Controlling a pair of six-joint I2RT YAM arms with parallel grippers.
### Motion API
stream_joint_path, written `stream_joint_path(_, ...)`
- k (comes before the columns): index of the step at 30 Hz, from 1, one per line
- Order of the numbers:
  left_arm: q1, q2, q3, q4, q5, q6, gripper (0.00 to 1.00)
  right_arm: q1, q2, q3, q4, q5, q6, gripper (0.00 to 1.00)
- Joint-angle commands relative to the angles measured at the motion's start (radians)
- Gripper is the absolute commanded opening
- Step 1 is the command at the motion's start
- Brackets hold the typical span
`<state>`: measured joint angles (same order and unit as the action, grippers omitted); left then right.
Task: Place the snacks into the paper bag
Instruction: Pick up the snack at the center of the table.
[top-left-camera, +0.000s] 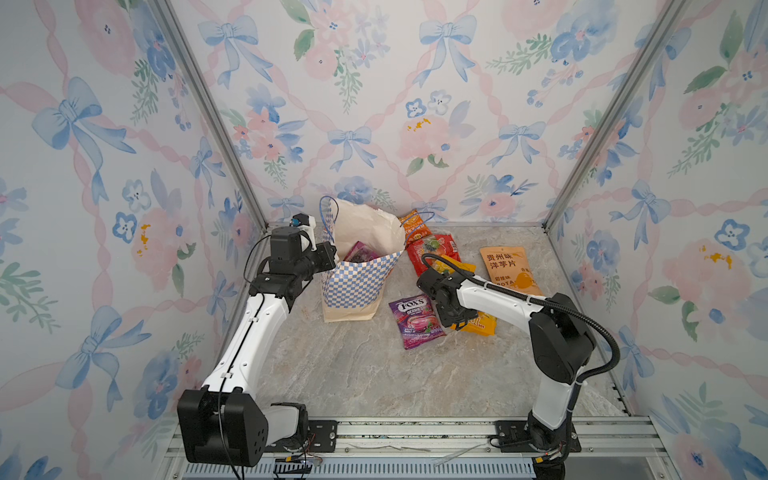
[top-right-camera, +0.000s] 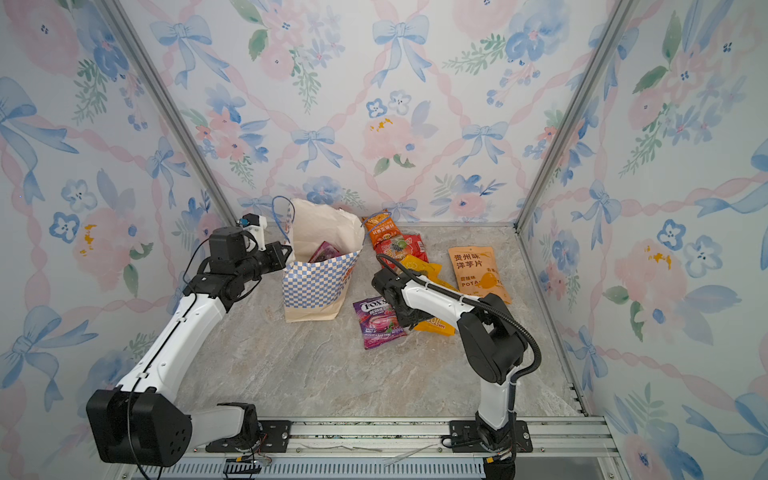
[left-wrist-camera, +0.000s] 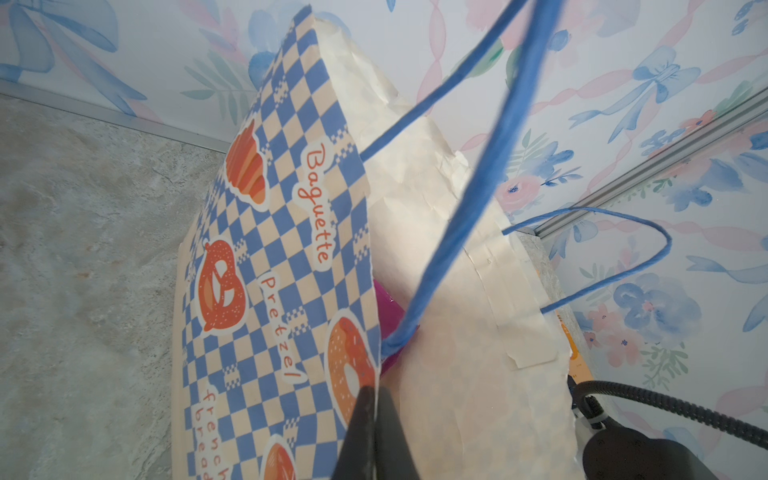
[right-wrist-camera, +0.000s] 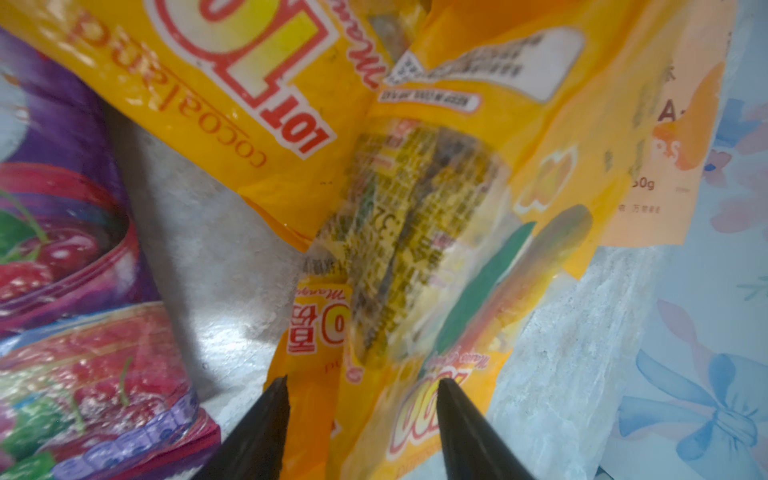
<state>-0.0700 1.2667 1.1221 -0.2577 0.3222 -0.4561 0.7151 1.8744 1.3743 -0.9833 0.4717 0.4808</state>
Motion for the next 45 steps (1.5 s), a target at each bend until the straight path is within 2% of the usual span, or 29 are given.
stream_joint_path(1,-0.005,-0.012,-0.013,-0.003,0.000,0.016,0.00,-0.002,0.019,0.016,-0.012,-0.010,0.006,0.50)
stream_joint_path(4,-0.005,-0.009,-0.013,-0.002,0.002,0.014,0.00,-0.006,0.013,0.008,-0.013,-0.013,0.005,0.36)
stream_joint_path(8,-0.005,-0.010,-0.013,-0.003,0.002,0.014,0.00,-0.014,-0.002,-0.007,-0.005,-0.016,0.004,0.08)
stream_joint_path(10,-0.005,-0.013,-0.013,-0.003,0.000,0.015,0.00,-0.020,-0.011,-0.014,-0.002,-0.018,0.005,0.00)
stream_joint_path(15,-0.005,-0.021,-0.019,-0.002,-0.003,0.016,0.00,-0.032,-0.036,-0.028,0.004,-0.027,-0.003,0.00)
stream_joint_path(18,-0.006,-0.020,-0.019,-0.003,0.000,0.017,0.00,-0.045,-0.074,-0.034,0.021,-0.075,-0.021,0.00)
stream_joint_path(25,-0.005,-0.013,-0.020,-0.003,0.003,0.020,0.00,-0.150,-0.279,-0.064,0.146,-0.408,-0.067,0.00)
stream_joint_path(35,-0.005,-0.018,-0.027,-0.002,0.000,0.023,0.00,-0.239,-0.380,0.179,0.020,-0.538,-0.179,0.00)
stream_joint_path(45,-0.004,-0.010,-0.019,-0.003,0.003,0.028,0.00,-0.259,-0.428,0.466,-0.071,-0.547,-0.230,0.00)
